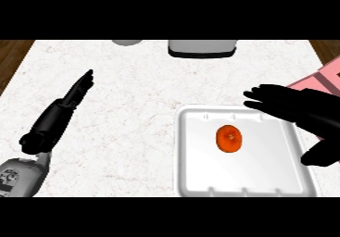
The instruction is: Pick the squash from the tray and place it in the cardboard box
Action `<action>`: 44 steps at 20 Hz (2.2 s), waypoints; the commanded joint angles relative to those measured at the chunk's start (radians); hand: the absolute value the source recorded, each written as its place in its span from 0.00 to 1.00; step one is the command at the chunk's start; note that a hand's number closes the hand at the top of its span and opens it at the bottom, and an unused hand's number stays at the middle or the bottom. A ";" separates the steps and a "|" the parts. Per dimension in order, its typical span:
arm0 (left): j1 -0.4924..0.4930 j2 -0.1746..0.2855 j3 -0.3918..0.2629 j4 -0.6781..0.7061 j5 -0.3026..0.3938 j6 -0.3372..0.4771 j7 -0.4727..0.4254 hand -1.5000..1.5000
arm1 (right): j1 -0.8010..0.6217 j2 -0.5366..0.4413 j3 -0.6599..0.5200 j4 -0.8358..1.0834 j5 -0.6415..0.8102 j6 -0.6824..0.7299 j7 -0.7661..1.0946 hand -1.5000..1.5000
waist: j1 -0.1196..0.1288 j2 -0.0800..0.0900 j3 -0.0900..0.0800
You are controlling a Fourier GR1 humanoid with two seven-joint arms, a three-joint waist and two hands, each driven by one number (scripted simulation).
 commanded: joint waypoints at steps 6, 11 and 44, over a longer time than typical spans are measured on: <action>-0.023 -0.034 0.033 0.001 -0.015 -0.026 0.025 0.50 | -0.032 0.152 0.145 -0.185 0.140 0.193 0.378 0.00 | 0.003 0.002 0.000; -0.010 -0.072 0.023 -0.065 -0.057 -0.020 0.074 0.50 | 0.063 0.217 0.179 -0.206 0.216 0.206 0.425 0.00 | 0.001 0.002 0.001; -0.015 -0.169 0.219 0.087 -0.175 -0.213 -0.047 0.50 | 0.088 0.456 0.155 0.122 0.686 0.063 0.203 0.00 | 0.000 0.004 0.001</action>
